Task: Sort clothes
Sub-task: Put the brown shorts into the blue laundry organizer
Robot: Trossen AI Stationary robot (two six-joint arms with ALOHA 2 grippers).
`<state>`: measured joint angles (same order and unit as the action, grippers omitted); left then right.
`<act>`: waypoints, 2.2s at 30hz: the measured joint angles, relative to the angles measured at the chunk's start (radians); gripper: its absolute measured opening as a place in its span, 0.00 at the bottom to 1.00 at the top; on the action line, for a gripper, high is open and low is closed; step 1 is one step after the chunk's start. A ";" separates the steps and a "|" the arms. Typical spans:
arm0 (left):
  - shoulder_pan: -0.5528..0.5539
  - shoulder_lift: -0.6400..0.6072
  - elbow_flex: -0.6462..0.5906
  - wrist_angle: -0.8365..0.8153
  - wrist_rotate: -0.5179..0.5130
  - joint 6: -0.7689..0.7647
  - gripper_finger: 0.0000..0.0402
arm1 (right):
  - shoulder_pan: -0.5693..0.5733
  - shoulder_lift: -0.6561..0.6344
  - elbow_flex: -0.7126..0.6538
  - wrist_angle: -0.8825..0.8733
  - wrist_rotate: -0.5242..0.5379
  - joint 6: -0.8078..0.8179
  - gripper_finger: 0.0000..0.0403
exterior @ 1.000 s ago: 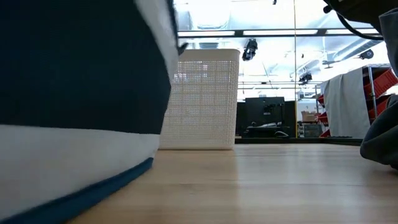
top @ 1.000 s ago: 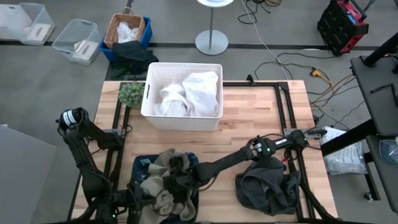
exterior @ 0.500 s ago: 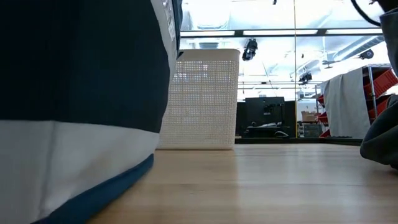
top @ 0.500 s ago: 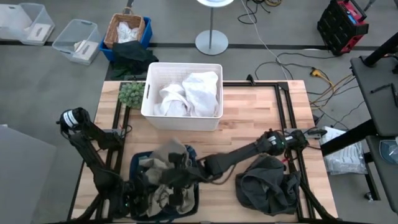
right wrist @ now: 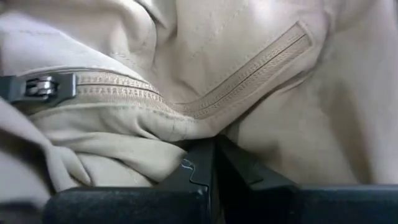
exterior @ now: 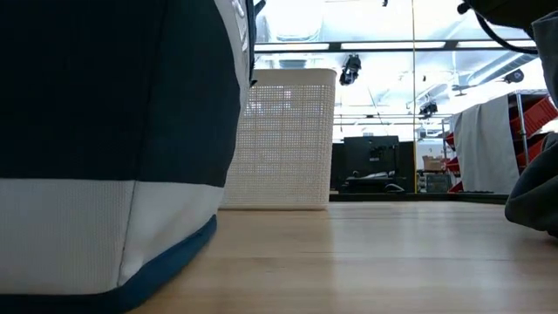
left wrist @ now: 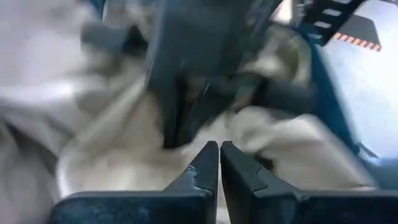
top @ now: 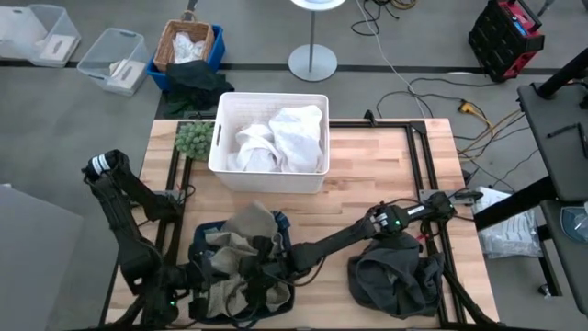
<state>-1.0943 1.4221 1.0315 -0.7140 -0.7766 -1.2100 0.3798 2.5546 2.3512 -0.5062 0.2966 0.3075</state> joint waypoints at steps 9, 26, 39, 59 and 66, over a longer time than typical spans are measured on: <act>0.049 0.005 -0.092 -0.123 -0.194 -0.048 0.00 | 0.004 -0.026 0.002 -0.005 -0.061 -0.057 0.03; 0.038 0.036 -0.400 0.471 -0.035 -0.022 0.00 | -0.119 -0.253 -0.003 -0.113 0.068 -0.058 0.03; 0.037 0.044 -0.388 0.408 -0.040 -0.077 0.00 | -0.055 -0.083 -0.011 -0.181 -0.034 0.084 0.03; 0.067 0.016 -0.250 0.152 -0.148 -0.025 0.00 | -0.024 -0.068 -0.025 -0.164 -0.018 0.059 0.03; 0.067 -0.082 -0.082 0.072 -0.148 0.220 0.00 | -0.027 -0.271 -0.019 -0.145 0.002 0.059 0.03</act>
<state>-1.0275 1.3400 0.9493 -0.6424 -0.9244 -0.9902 0.3525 2.2840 2.3320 -0.6510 0.2985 0.3666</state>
